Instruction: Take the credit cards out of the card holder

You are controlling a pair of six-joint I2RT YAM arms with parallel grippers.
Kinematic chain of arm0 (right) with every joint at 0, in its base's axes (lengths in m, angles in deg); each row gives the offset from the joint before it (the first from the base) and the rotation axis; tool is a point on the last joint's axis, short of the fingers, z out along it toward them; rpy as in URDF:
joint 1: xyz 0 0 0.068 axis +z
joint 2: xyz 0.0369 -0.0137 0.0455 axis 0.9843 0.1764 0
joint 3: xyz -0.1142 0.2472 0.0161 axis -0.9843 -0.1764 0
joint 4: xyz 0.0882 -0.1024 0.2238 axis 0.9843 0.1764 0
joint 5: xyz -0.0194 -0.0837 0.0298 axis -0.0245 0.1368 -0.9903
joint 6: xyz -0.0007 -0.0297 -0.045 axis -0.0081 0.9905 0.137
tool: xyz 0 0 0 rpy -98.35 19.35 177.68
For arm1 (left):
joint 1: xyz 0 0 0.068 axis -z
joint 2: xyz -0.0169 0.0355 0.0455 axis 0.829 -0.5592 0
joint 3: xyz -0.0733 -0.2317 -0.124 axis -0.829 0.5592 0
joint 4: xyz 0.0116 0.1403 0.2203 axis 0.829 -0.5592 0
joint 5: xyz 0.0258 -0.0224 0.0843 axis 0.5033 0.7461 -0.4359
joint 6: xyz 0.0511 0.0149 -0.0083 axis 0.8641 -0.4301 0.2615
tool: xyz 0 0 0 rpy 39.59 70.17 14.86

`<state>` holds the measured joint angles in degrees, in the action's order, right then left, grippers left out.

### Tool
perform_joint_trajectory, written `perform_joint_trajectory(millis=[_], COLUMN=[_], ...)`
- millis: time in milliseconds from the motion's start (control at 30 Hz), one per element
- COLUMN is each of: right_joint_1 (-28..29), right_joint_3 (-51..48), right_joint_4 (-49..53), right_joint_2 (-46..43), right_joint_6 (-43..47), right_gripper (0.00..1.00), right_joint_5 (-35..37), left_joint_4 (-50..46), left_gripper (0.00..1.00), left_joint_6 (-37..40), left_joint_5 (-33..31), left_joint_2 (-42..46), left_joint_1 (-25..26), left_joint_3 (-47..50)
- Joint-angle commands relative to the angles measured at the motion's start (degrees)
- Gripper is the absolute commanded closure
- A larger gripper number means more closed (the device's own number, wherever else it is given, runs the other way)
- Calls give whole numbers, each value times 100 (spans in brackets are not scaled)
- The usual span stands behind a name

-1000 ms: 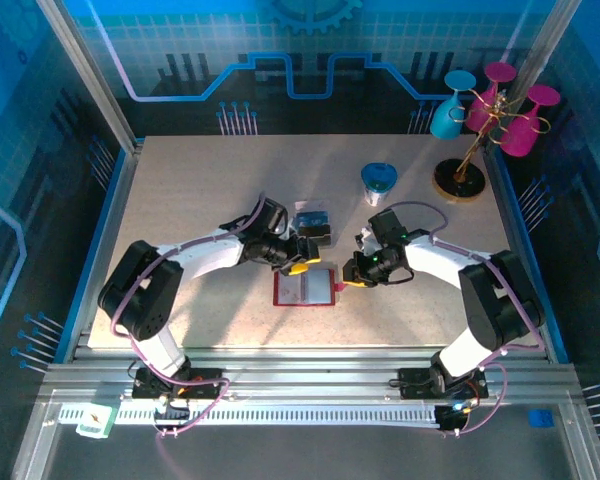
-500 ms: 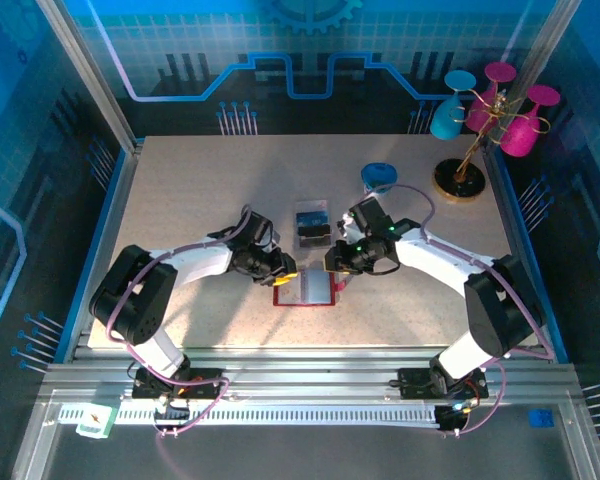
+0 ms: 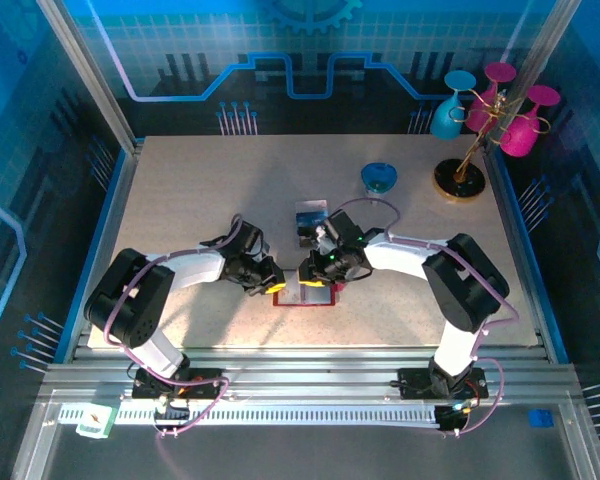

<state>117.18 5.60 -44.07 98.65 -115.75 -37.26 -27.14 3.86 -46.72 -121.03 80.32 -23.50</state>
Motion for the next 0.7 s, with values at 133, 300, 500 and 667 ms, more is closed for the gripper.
perform_joint_trajectory(millis=[133,300,500,667], right_joint_1=[76,71,71,74], right_joint_3=[203,309,402,365], right_joint_4=[-337,-298,-305,-249], right_joint_2=[379,531,660,717], right_joint_6=[-177,-131,-97,-63], right_gripper=[75,75,75,76], right_joint_5=[-340,-405,-502,-491], left_joint_4=[190,169,97,40], left_gripper=[88,89,89,90], left_joint_6=[68,88,139,161], left_joint_5=[206,164,156,114], left_joint_2=[-37,-90,-164,-130], left_joint_1=[-57,-73,-87,-92], left_joint_3=[105,69,-8,-12])
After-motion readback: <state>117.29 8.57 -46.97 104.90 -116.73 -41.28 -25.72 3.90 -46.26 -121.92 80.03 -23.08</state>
